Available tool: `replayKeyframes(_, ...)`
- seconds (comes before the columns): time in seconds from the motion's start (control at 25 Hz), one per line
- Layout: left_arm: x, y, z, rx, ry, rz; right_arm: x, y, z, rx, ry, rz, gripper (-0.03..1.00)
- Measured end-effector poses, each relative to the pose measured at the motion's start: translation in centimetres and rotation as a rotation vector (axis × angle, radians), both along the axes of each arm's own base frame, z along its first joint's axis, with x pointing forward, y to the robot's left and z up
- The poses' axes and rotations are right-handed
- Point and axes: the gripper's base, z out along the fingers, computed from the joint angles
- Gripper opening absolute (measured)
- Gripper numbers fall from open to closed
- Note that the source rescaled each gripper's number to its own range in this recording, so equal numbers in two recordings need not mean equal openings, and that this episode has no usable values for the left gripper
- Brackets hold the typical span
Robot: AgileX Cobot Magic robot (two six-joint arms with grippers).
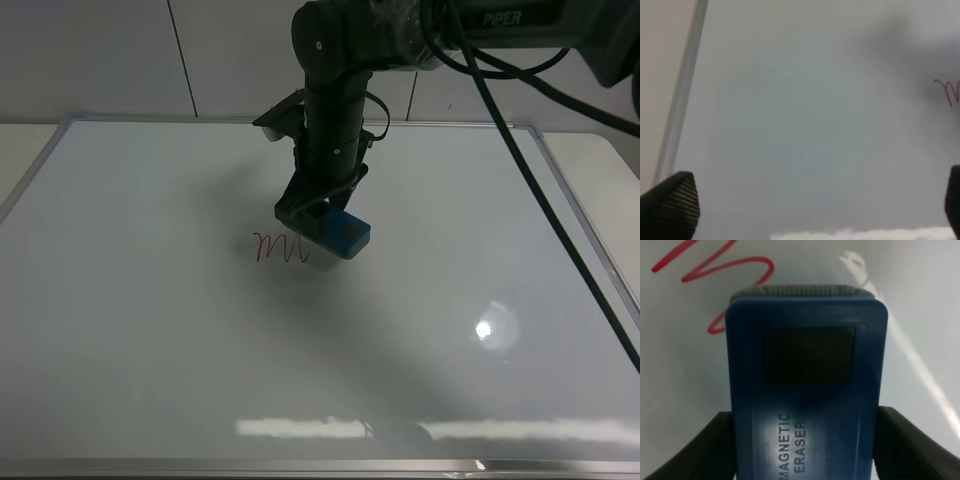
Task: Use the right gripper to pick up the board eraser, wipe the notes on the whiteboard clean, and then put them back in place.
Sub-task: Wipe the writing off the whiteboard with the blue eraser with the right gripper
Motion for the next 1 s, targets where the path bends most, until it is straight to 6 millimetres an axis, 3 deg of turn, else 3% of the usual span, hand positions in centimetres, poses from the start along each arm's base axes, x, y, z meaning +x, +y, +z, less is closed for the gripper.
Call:
replayKeyframes(0.6, 0.0, 0.0, 0.0, 0.0, 0.0, 0.0, 0.7, 4.2, -2.4, -0.008, 0.007, 0.06, 0.03)
replayKeyframes(1.0, 0.0, 0.0, 0.0, 0.0, 0.0, 0.0, 0.8, 4.6, -3.9, -0.025, 0.025, 0.064, 0.03)
